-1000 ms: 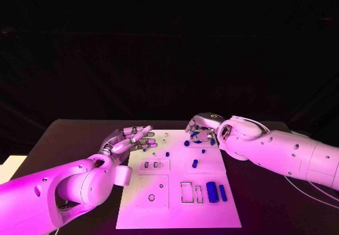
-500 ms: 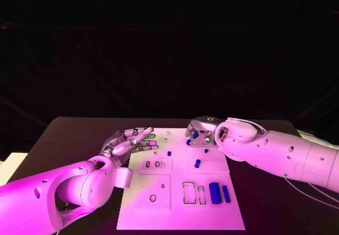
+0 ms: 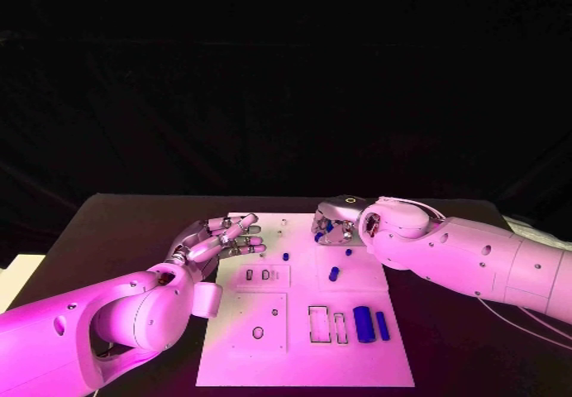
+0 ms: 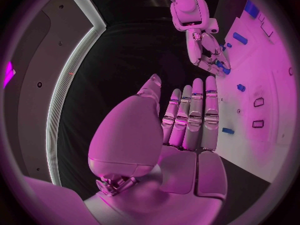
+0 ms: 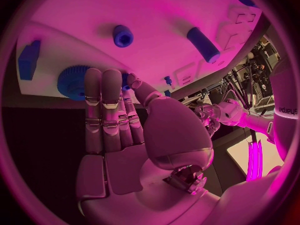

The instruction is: Assemble the parts on the task board

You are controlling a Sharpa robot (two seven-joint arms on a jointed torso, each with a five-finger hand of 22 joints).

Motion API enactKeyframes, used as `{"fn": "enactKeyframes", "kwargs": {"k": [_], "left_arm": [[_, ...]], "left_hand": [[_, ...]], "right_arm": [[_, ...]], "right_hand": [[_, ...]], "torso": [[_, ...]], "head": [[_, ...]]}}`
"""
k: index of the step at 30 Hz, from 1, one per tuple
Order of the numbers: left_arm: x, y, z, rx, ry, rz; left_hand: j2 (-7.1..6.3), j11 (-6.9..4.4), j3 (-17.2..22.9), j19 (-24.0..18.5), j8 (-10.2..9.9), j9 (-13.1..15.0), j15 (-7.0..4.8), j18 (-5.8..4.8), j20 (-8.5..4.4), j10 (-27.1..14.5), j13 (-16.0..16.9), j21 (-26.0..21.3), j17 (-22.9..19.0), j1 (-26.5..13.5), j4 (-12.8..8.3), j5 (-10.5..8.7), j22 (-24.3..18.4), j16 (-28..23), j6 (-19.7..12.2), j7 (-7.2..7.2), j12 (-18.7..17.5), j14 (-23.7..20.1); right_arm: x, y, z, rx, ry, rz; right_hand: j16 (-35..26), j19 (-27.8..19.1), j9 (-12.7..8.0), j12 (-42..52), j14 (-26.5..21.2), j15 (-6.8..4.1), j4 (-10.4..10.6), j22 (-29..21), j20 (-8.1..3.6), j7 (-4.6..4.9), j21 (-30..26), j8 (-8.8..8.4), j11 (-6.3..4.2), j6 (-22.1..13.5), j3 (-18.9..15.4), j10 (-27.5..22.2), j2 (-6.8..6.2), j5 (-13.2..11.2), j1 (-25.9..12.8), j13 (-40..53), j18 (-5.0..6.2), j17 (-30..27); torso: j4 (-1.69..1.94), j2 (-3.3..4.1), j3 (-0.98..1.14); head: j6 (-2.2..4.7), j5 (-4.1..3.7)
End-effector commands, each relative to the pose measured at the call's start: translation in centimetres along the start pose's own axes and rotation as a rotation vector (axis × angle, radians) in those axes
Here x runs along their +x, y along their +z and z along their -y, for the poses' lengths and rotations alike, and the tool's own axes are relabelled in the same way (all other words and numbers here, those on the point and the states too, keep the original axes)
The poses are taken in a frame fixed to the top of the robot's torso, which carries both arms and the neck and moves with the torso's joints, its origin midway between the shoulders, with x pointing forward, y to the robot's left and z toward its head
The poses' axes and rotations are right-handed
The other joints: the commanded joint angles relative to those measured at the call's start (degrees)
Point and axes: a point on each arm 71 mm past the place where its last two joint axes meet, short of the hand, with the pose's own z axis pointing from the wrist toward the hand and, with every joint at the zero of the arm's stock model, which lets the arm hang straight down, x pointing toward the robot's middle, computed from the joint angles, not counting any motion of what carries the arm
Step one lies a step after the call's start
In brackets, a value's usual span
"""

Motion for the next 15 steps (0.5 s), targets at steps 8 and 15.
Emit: {"fn": "enactKeyframes", "kwargs": {"k": [8, 15], "left_arm": [[0.4, 0.0, 0.1, -0.004, -0.017, -0.029], [0.3, 0.0, 0.0, -0.005, -0.016, -0.028]], "left_hand": [[0.68, 0.08, -0.03, 0.32, -0.29, -0.07, -0.01, 1.16, -0.02, 0.15, 0.03, 0.17, 0.08, -0.01, -0.44, 0.35, -0.02, 0.21, 0.19, 0.09, -0.26, 0.44], [0.68, 0.08, -0.03, 0.32, -0.29, -0.07, -0.01, 1.16, -0.02, 0.15, 0.03, 0.17, 0.08, -0.01, -0.44, 0.35, -0.02, 0.21, 0.19, 0.09, -0.26, 0.44]], "right_arm": [[-0.4, -0.1, -0.1, 0.015, -0.044, 0.086], [-1.5, -0.5, -0.7, -0.007, -0.004, 0.218]], "right_hand": [[6.35, 2.42, 0.60, 0.47, 0.57, -1.08, 0.89, 8.05, -0.51, -0.81, 6.52, 1.07, -0.90, 3.27, 3.87, 3.82, 2.93, -3.93, 1.00, 0.30, -0.35, 7.02], [8.05, 2.50, 0.76, 0.02, 0.13, -1.13, 0.82, 10.24, -0.71, -0.71, 8.66, 0.82, -0.96, 3.57, 6.65, 4.52, 2.16, -3.92, 1.59, 0.22, -0.62, 8.71]], "torso": [[0.15, 0.38, -0.06], [0.23, 0.54, -0.11]], "head": [[-0.21, -0.07], [0.16, -0.03]]}}
